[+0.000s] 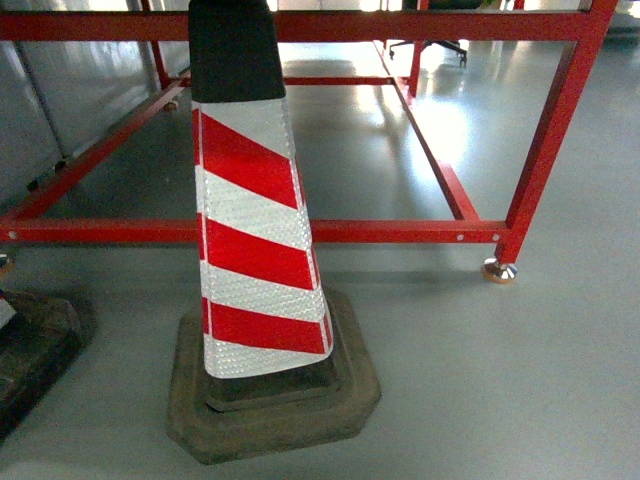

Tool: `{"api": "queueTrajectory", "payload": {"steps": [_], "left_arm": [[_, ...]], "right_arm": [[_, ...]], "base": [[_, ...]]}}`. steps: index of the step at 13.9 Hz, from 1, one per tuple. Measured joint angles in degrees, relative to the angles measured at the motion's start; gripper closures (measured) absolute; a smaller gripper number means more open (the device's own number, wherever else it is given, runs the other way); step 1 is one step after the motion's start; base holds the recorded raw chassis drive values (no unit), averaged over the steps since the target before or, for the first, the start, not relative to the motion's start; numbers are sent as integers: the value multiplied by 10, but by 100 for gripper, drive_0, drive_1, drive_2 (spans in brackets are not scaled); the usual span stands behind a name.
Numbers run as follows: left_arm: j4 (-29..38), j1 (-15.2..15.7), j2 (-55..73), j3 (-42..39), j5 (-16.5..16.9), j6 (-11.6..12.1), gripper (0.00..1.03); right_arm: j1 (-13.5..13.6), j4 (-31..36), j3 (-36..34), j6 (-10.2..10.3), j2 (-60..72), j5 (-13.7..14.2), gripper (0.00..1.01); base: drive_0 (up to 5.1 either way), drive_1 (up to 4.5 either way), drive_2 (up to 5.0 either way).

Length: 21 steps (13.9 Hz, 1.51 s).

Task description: Pick blue part to blue bin on bottom shelf

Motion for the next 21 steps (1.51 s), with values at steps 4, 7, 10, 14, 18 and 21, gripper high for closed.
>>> {"api": "queueTrajectory", "payload": {"steps": [4, 7, 10, 14, 18, 21], "left_arm": [[0, 0, 0, 0, 0, 0, 5], [-2, 0, 0, 0, -1, 0, 5], [-1, 0, 0, 0, 1, 0, 5], [0, 0, 0, 0, 1, 4, 5], [0, 0, 0, 0, 0, 5, 5], [0, 0, 0, 0, 0, 6, 5]], "right_arm": [[0, 0, 0, 0, 0, 0, 3], [0, -1, 0, 0, 0, 0, 3], [0, 0, 0, 0, 0, 1, 3], [0, 1, 0, 0, 0, 0, 3], [0, 0, 0, -1, 0, -1, 3], [0, 0, 0, -1, 0, -1, 3]], "base": [[0, 0, 0], [0, 0, 0], [0, 0, 0], [0, 0, 0], [0, 0, 0], [0, 0, 0]]}}
